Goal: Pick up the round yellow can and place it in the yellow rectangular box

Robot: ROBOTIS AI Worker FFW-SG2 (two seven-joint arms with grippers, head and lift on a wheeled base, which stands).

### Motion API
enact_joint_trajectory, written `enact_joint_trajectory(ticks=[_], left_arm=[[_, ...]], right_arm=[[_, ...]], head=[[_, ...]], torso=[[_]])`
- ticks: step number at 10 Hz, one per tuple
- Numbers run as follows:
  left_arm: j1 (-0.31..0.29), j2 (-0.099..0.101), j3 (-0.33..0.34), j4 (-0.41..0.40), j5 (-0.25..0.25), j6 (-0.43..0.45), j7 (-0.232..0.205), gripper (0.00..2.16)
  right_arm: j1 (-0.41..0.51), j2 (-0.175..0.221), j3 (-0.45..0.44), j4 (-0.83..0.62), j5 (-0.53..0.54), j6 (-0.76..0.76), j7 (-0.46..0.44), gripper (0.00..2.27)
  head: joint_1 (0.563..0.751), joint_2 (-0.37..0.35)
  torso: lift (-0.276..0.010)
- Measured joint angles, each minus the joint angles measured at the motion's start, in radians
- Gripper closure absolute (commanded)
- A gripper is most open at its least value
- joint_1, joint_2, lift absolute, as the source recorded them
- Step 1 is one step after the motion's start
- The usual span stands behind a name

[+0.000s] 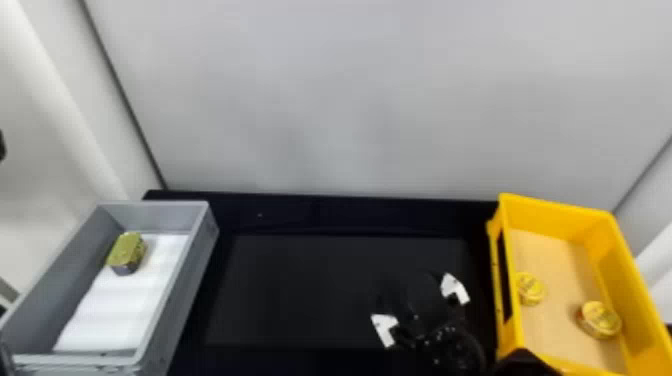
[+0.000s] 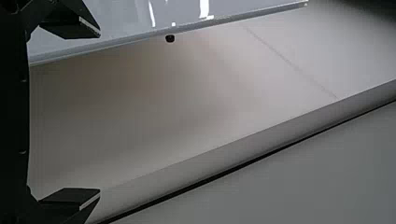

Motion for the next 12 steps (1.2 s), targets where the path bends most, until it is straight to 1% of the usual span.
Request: enact_joint_trajectory(ticks=[2, 5, 7, 9, 11, 12], left_arm=[[-0.001, 0.0, 0.003, 0.0, -0.002, 0.0, -0.002, 0.08], [-0.001, 0.0, 0.005, 0.0, -0.003, -0.001, -0.003, 0.09], [-0.004, 0.0, 0.006, 0.0, -0.01, -0.003, -0.008, 0.09], [-0.011, 0.0, 0.012, 0.0, -0.021, -0.006, -0.022, 0.09], [-0.022, 0.0, 0.019, 0.002, -0.037, -0.01, -0.039, 0.09], [-0.026, 0.0, 0.02, 0.005, -0.042, -0.012, -0.043, 0.09]], right_arm=[[0.019, -0.016, 0.0, -0.041, -0.004, -0.003, -0.015, 0.17], [0.071, -0.038, -0.027, -0.106, -0.003, 0.023, -0.033, 0.17], [0.081, -0.045, -0.032, -0.114, -0.003, 0.041, -0.074, 0.17], [0.081, -0.046, -0.028, -0.107, -0.006, 0.059, -0.099, 0.17], [0.073, -0.05, -0.013, -0.093, 0.003, 0.066, -0.086, 0.17], [0.069, -0.062, 0.002, -0.091, 0.014, 0.049, -0.068, 0.17]], head=[[0.694, 0.014], [0.694, 0.014], [0.694, 0.014], [0.694, 0.014], [0.694, 0.014], [0.694, 0.014]], torso=[[-0.056], [-0.056], [-0.056], [-0.056], [-0.056], [-0.056]])
